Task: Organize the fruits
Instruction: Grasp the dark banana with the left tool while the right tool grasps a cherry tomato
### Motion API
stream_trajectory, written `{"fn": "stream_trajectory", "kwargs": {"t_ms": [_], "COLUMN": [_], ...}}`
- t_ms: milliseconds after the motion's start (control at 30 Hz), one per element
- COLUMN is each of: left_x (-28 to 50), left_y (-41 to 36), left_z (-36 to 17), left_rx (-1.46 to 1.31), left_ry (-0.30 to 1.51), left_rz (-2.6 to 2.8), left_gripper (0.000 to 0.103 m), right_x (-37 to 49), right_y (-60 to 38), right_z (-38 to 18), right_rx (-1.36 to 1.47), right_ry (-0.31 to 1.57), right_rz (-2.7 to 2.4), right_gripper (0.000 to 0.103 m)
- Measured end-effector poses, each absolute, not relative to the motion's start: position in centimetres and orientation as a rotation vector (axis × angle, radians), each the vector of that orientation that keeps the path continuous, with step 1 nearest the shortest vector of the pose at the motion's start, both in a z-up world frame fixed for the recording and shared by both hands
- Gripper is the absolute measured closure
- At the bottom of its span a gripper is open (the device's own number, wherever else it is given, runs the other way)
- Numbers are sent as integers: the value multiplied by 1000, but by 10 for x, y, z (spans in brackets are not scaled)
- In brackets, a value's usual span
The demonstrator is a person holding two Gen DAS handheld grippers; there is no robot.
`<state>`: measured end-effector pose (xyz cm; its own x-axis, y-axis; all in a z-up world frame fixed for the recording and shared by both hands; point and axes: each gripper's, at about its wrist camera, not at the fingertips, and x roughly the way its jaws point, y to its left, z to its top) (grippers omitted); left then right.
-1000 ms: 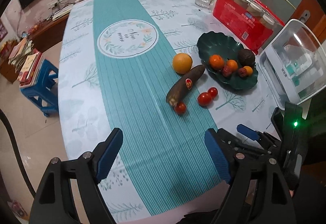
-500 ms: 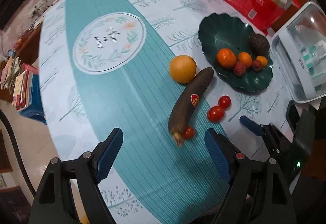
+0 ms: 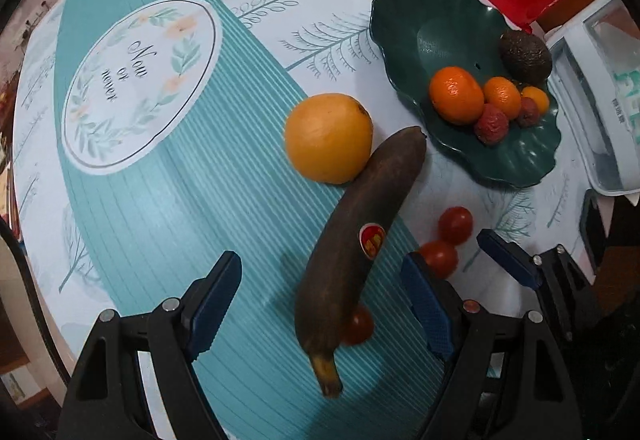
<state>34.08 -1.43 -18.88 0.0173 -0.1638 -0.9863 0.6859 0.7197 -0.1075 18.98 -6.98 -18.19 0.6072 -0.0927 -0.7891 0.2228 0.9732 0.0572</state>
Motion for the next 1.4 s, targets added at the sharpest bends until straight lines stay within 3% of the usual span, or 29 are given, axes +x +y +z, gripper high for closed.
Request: {"fn": "stream_trajectory", "kwargs": {"t_ms": [200,500,700,1000,1267,1300,1333,1400], "left_x": [342,343,336,323,315,314,311,307], "left_y": [-21,-31,-39,-36,-22,-21,-19,-16], "left_z": [-207,-223,-219,-216,-187,-183,-177,-165], "left_rx": [458,462,451,449,413,409,405,375], "left_ry": [1405,1376,1360,1360,1319,1306,1289,1265], "left_rz": [-739,-786,-835,-807,-812,-815,-819,-836], "left_gripper": [24,36,61,63,73,78,92,96], "right_x": [194,193,194,194,190,188,187,183], "right_y": [-68,-63,-60,-63,-72,-72,-72,-71], "right_z": [-186,-185,-186,-185,-181,-179,-178,-177], "right_rx": [99,48,40,59,149,157,161,170], "right_ry": [882,849,849,867,888,885,882,887], "right_rz": [-204,-192,-184,-170,-160,-160,-160,-162], "right_gripper": [54,69,73,74,80,85,89,92]}}
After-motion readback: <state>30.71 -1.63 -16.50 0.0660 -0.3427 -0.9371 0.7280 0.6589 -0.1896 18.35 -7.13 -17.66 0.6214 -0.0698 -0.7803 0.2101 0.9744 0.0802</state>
